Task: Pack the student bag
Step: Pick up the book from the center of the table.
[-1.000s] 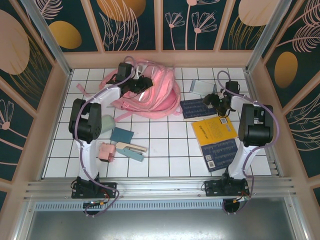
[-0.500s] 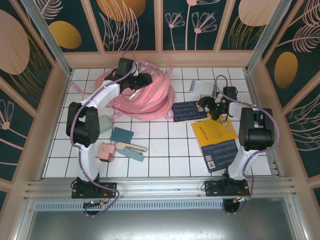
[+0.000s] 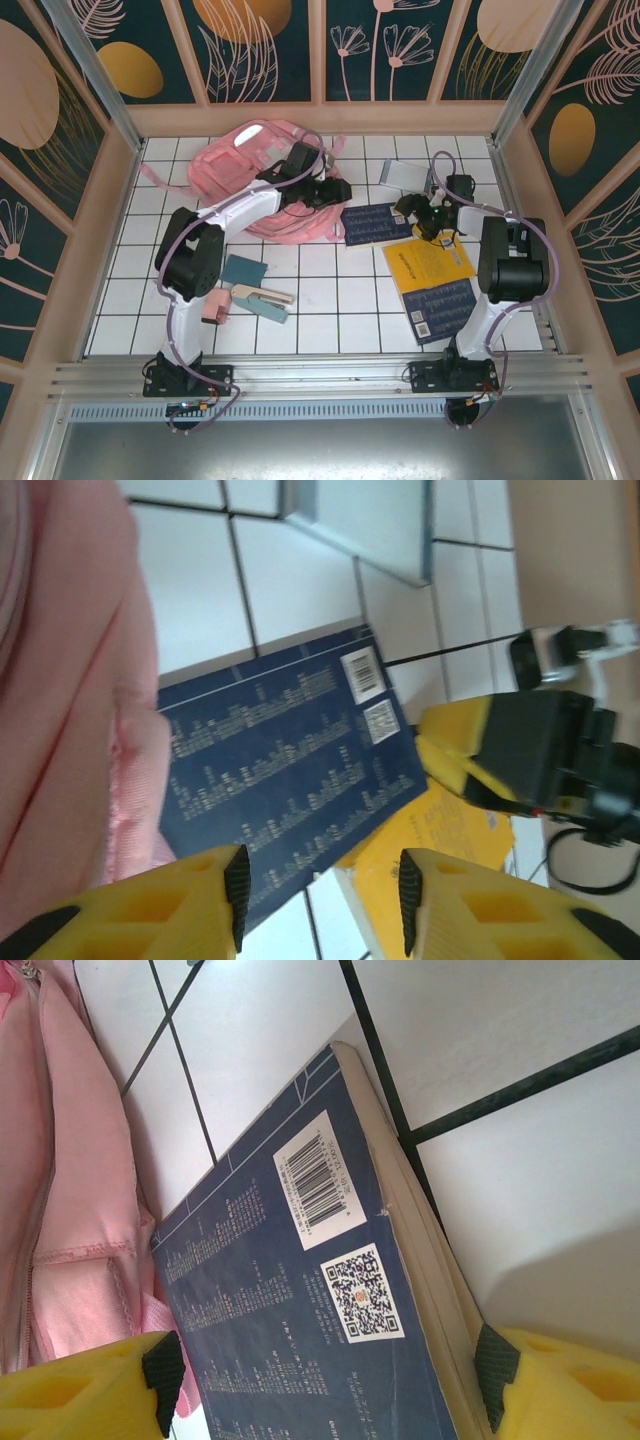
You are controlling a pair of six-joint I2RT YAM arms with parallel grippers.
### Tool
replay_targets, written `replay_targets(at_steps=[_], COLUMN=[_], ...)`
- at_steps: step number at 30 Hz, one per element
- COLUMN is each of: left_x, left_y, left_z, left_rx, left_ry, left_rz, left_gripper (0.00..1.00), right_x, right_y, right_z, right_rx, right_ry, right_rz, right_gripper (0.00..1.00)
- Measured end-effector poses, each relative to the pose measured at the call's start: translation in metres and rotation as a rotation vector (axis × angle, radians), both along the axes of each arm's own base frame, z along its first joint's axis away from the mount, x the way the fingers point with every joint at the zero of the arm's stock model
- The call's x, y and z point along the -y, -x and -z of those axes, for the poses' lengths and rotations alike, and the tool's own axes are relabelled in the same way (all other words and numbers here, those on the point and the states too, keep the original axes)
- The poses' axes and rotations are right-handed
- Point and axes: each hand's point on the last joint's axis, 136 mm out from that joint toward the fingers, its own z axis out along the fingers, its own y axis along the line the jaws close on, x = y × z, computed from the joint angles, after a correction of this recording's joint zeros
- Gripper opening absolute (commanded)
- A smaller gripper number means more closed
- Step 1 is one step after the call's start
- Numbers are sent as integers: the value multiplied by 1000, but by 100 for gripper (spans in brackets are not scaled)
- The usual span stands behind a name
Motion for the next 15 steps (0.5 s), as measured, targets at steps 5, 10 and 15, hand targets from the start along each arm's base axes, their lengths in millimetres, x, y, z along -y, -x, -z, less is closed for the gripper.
replay_targets(at_steps=[5,10,15], left_x=[6,12,13], left_y=[13,17,14], left_z=[42,52,64], left_rx=[-102,-119,-121], left_ry=[-25,-39,-64], left_rz=[-9,-16,-29], left_gripper=[50,51,50], right_x=[-2,-2,-5], right_y=[1,3,5], right_z=[0,0,0], right_rx=[0,2,-6], right_ry=[7,5,-18], right_rz=[-2,-4,-2], right_gripper=[78,78,70])
